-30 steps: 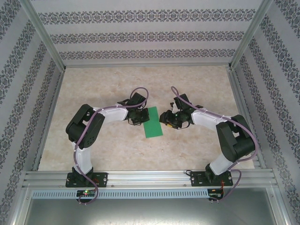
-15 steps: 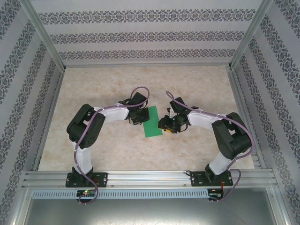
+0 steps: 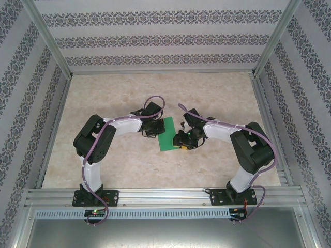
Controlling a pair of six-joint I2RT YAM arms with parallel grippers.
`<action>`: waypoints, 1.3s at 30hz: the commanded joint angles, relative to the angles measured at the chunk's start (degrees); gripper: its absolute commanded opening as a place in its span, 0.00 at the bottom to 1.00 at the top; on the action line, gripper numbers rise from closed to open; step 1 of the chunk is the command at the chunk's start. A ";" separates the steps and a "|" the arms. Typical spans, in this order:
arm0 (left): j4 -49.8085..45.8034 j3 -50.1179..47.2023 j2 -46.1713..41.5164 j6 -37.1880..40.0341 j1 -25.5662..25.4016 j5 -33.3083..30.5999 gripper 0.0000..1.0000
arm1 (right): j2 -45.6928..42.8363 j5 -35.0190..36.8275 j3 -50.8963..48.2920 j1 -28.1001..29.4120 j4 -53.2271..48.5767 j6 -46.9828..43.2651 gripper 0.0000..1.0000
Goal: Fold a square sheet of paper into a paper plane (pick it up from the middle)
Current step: Third fold the triangle at the center of the table.
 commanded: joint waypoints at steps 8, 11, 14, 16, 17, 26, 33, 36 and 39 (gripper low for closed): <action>-4.66 -3.08 2.86 0.47 -0.45 -2.20 0.00 | 0.47 -4.46 0.35 0.61 3.34 1.83 0.39; -4.74 -3.08 2.82 0.47 -0.45 -2.26 0.00 | 0.16 -4.38 -0.20 0.39 4.81 2.96 0.38; -4.83 -3.08 2.82 0.47 -0.45 -2.26 0.00 | -0.25 -4.36 -0.85 -0.18 6.90 4.83 0.36; -5.00 -2.97 2.73 0.75 -0.45 -2.24 0.00 | -0.78 -4.23 -1.31 -0.58 7.79 5.95 0.33; -5.07 -2.93 2.71 0.91 -0.45 -2.20 0.00 | -1.10 -4.13 -1.49 -0.74 8.05 6.53 0.31; -5.31 -2.36 2.80 1.62 -0.45 -2.14 0.00 | -3.87 -4.12 -2.83 -2.20 6.63 9.34 0.22; -5.00 -2.47 2.82 1.57 -0.45 -1.72 0.00 | -3.36 -6.13 -2.21 -2.34 5.54 11.27 0.13; -4.94 -2.46 2.71 1.55 -0.45 -1.72 0.00 | -3.27 -6.97 -2.05 -2.34 4.83 11.62 0.14; -4.91 -2.46 2.63 1.53 -0.45 -1.73 0.00 | -3.50 -7.20 -2.26 -2.17 4.02 11.61 0.15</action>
